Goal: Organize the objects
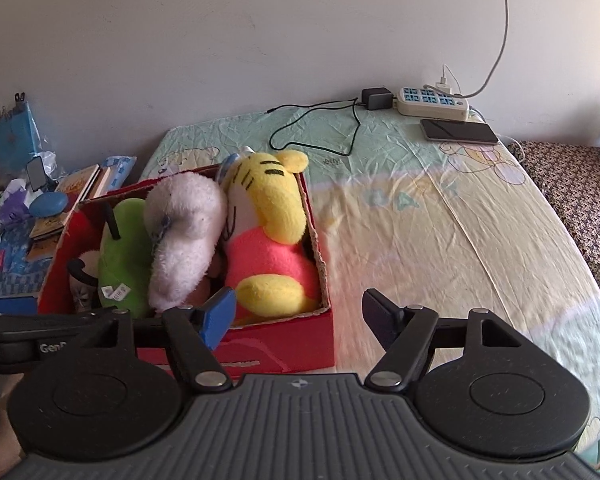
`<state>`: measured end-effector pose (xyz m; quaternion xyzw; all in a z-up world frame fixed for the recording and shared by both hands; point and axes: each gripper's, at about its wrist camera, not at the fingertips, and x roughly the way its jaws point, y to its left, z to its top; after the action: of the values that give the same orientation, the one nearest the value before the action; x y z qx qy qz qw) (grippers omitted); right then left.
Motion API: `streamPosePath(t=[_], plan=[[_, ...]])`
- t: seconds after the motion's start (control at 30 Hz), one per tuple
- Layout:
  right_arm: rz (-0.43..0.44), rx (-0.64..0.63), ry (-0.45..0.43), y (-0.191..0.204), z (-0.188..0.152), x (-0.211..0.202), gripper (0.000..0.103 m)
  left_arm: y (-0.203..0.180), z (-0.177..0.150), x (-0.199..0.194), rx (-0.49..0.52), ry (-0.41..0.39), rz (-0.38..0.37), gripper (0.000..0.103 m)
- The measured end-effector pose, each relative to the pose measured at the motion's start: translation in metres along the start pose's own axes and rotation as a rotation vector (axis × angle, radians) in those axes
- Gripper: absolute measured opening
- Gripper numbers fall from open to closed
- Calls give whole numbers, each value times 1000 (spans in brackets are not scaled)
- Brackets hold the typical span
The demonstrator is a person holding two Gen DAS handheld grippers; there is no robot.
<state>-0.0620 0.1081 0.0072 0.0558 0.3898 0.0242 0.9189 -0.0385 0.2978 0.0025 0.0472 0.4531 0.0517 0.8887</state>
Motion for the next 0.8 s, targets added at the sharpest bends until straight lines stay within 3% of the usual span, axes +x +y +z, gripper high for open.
streamPosePath(t=[0.8], plan=[[78, 26, 46, -5, -1, 10, 61, 1, 3, 12, -8, 36, 12, 93]])
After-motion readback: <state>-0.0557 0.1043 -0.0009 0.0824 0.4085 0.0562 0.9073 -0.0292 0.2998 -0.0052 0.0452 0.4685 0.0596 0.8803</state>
